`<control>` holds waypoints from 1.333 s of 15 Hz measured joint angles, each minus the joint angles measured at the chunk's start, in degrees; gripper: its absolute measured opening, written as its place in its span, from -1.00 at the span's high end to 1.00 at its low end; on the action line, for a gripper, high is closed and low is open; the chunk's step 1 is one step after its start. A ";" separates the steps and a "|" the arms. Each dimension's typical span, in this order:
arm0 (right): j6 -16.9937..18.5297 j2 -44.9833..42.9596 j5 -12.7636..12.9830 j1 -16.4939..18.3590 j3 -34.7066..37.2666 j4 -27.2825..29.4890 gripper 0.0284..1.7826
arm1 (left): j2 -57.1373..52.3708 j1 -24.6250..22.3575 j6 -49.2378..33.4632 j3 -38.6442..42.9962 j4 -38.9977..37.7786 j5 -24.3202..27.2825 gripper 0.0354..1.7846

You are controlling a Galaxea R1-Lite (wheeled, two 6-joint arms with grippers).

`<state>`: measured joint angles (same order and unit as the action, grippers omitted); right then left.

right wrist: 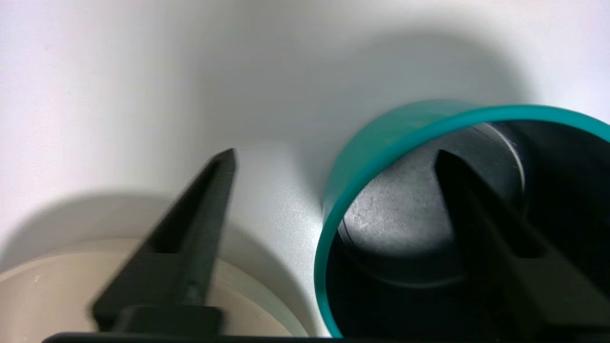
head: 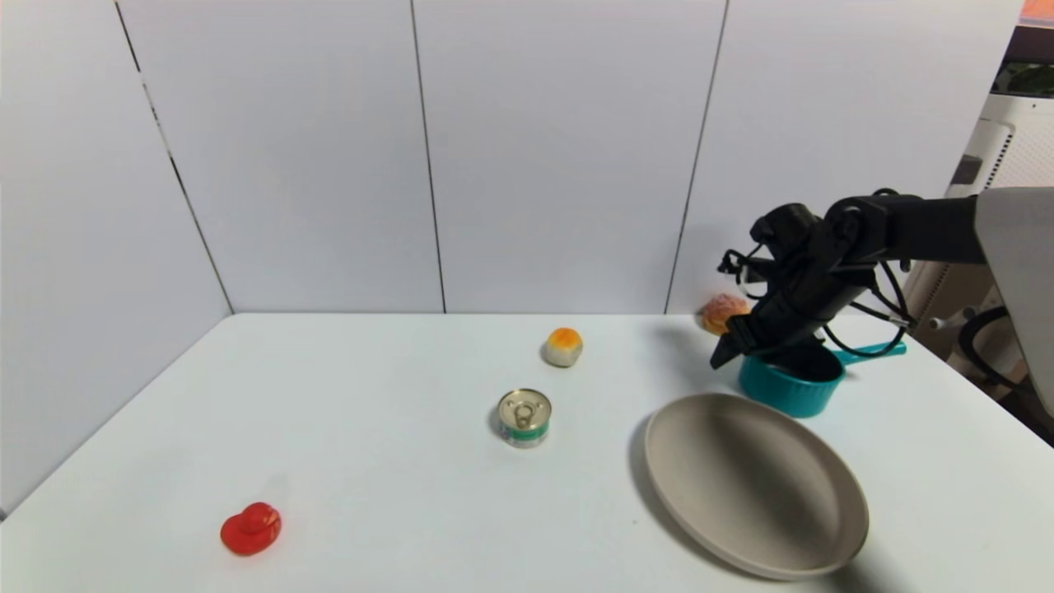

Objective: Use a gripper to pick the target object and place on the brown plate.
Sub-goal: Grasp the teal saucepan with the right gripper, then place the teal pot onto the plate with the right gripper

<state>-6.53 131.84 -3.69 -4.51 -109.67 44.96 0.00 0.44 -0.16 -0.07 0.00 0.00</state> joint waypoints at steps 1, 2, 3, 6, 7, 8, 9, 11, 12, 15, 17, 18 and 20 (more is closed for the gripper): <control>0.00 0.30 0.09 0.30 -0.01 0.05 -0.30 | 0.00 0.00 0.00 0.00 0.00 0.00 -0.89; -0.02 0.55 0.20 0.63 -0.09 0.00 -0.15 | 0.00 0.00 0.00 0.00 0.00 0.02 -0.89; -0.02 0.71 0.22 0.94 -0.15 0.00 -0.02 | 0.00 0.00 0.00 0.00 0.00 0.00 -0.89; 0.04 0.74 0.37 1.67 -0.26 0.16 0.83 | 0.00 0.00 0.00 0.00 0.00 0.00 -0.89; -0.10 0.60 0.39 1.93 -0.34 -0.10 0.89 | 0.00 0.00 0.00 0.00 -0.02 0.00 -0.89; -0.07 0.41 0.45 2.04 -0.21 0.18 0.89 | 0.00 0.00 0.00 -0.02 0.00 0.00 -0.89; -0.07 0.11 0.43 2.08 -0.20 0.02 0.89 | 0.00 0.00 0.02 -0.02 0.00 0.00 -0.89; -0.22 -0.74 0.43 2.10 0.00 0.10 0.88 | 0.00 0.00 0.00 -0.02 0.00 0.00 -0.89; -0.54 -1.19 0.50 2.06 0.05 0.10 0.88 | 0.00 0.00 0.00 0.00 0.00 0.02 -0.89; -3.44 -3.78 2.16 2.17 -0.06 0.10 0.88 | 0.00 0.00 0.00 0.00 0.00 0.02 -0.89; -7.07 -6.79 3.25 2.08 0.32 0.07 0.88 | 0.00 0.00 0.00 0.02 0.00 0.00 -0.89; -8.34 -8.66 3.45 1.88 1.04 0.05 0.88 | 0.00 0.00 0.00 0.02 0.00 0.00 -0.89; -8.75 -12.61 3.28 0.88 4.07 -0.09 0.88 | 0.00 0.00 0.02 0.02 0.00 0.00 -0.89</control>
<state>-15.29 119.24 -0.41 -3.63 -105.59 44.87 0.00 0.44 -0.13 -0.05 0.00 0.00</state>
